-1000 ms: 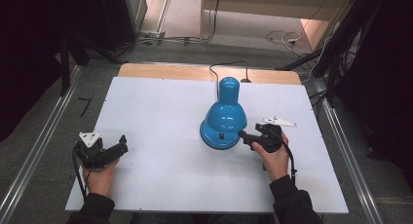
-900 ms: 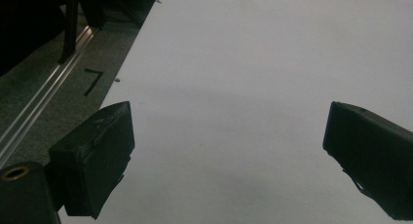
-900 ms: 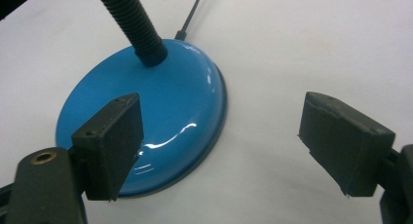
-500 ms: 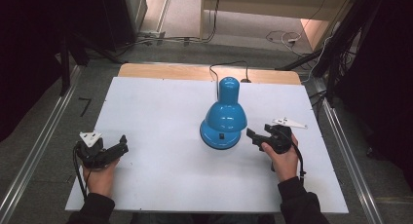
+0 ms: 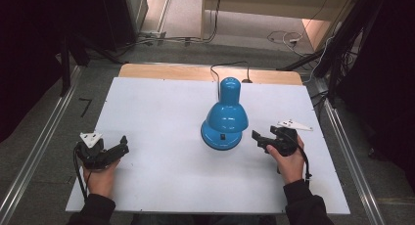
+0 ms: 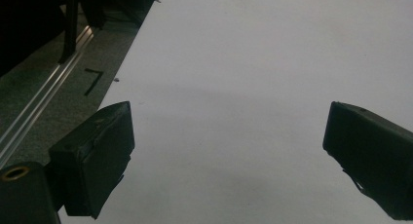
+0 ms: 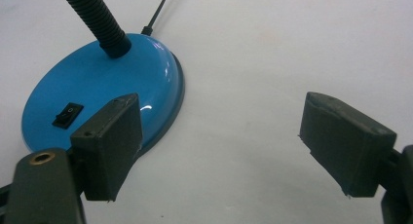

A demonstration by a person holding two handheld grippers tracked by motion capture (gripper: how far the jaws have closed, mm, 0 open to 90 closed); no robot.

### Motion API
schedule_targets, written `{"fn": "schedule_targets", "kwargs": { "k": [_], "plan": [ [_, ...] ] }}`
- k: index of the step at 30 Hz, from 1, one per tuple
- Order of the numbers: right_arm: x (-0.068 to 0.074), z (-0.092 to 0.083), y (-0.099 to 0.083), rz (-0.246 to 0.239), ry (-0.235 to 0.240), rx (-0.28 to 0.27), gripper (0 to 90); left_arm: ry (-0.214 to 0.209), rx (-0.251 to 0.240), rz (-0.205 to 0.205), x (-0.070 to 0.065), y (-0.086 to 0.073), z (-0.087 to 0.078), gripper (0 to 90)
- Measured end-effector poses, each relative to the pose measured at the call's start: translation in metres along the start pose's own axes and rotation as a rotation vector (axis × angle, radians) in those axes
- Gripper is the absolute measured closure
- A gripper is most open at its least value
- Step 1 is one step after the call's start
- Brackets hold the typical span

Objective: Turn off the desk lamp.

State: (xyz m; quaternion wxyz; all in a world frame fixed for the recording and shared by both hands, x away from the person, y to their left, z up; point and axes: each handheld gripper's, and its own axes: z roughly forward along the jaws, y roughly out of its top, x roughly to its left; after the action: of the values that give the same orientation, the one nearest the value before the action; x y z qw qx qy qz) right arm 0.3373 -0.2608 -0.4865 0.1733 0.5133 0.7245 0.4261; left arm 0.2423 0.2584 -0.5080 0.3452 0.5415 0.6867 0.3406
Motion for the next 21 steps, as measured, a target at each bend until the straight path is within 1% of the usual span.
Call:
{"fn": "schedule_targets", "kwargs": {
  "k": [8, 21],
  "plan": [
    [-0.006, -0.006, -0.002, 0.003, -0.011, -0.003, 14.5, -0.002, 0.001, 0.001, 0.0, 0.0, 0.0, 5.4],
    [-0.011, -0.012, -0.006, 0.006, -0.016, -0.003, 14.4, -0.005, 0.0, -0.001, 0.0, 0.0, 0.0, 5.4]
  ]
}}
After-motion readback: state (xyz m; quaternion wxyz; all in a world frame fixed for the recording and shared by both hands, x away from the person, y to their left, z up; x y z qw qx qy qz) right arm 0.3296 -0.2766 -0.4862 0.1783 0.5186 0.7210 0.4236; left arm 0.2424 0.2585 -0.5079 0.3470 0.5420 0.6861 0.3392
